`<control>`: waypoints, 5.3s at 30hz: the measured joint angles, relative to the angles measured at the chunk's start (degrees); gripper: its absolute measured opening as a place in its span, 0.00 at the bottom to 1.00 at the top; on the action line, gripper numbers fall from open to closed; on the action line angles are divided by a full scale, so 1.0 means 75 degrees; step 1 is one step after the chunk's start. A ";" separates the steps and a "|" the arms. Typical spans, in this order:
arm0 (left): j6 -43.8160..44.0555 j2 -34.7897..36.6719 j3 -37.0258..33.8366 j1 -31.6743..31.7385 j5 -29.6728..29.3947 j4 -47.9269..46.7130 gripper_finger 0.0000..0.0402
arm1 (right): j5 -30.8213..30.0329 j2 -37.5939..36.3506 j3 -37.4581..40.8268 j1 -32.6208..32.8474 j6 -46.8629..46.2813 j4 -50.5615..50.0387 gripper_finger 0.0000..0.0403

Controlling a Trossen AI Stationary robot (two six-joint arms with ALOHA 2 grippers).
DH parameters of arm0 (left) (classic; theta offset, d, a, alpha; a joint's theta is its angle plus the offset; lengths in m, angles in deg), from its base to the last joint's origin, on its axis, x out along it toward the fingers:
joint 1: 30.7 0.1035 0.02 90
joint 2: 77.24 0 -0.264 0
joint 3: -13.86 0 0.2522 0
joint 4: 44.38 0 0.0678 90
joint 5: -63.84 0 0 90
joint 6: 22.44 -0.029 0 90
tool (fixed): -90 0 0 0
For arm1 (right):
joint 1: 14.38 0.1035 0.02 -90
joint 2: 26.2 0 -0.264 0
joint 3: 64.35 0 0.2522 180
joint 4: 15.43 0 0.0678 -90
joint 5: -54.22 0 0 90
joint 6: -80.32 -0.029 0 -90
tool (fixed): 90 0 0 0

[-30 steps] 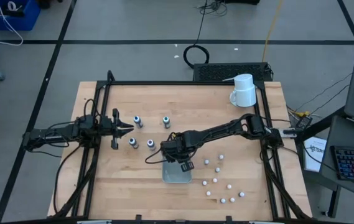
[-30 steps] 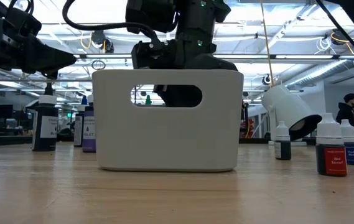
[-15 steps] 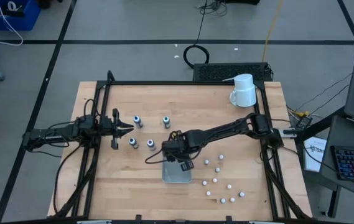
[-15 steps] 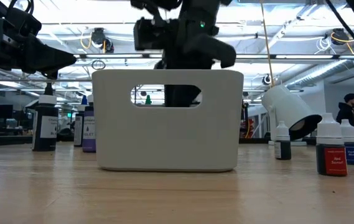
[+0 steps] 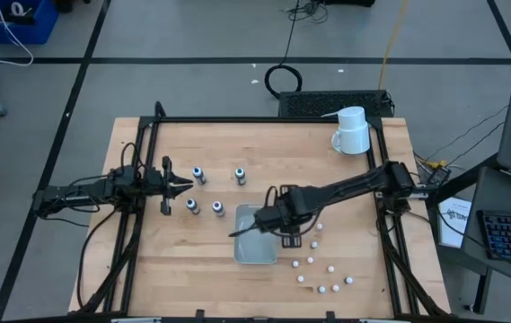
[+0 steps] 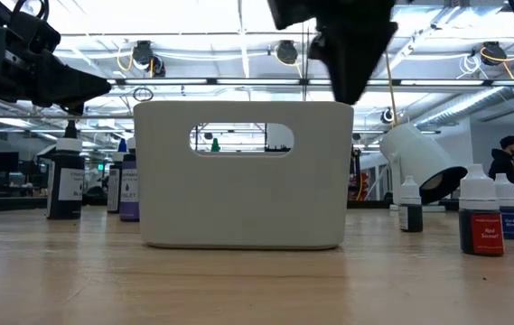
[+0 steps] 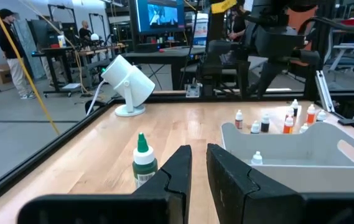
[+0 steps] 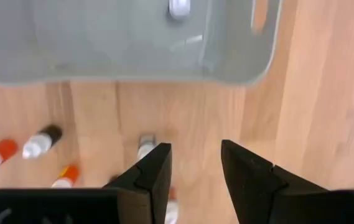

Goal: Pick & Place food coloring
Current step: Put the small blue food coloring bottle into the white bin

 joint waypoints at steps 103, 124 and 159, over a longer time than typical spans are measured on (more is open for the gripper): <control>0.0000 0.0000 0.0000 0.0001 0.0003 0.0006 0.14 | 0.0663 -0.1285 0.4626 0.0471 -0.0676 0.4378 0.32; 0.0002 0.0001 0.0000 0.0001 0.0003 0.0006 0.14 | 0.0658 -0.1285 0.4631 0.0462 -0.0650 0.4377 0.32; 0.0000 0.0000 0.0000 -0.0001 0.0003 0.0003 0.14 | 0.1250 -0.1285 0.5194 0.0258 -0.0821 0.5144 0.42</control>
